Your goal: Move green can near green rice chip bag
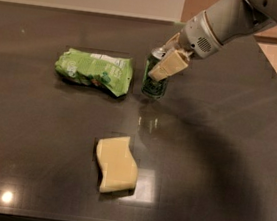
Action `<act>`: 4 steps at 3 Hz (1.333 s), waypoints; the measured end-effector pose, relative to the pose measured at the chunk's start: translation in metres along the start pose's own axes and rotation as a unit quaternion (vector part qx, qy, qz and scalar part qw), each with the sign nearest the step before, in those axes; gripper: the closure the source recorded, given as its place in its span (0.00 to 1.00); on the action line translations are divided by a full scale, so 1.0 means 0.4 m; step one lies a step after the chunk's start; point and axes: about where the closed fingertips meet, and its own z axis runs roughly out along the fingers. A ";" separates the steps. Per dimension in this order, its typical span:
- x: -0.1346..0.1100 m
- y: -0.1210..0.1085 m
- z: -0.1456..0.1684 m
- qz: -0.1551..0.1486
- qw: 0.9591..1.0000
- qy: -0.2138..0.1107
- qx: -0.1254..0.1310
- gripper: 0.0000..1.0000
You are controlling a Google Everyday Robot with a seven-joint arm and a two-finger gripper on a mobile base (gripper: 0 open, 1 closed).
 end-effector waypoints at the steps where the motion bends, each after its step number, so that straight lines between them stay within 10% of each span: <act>1: -0.020 -0.023 0.046 -0.002 1.000 0.000 -0.014 1.00; 2: -0.029 -0.036 0.085 -0.001 1.000 -0.002 -0.028 1.00; 4: -0.041 -0.046 0.136 -0.010 0.999 -0.004 -0.037 0.58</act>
Offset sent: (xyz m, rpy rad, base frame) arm 0.0293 0.0378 -0.0242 0.0149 0.0591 0.0509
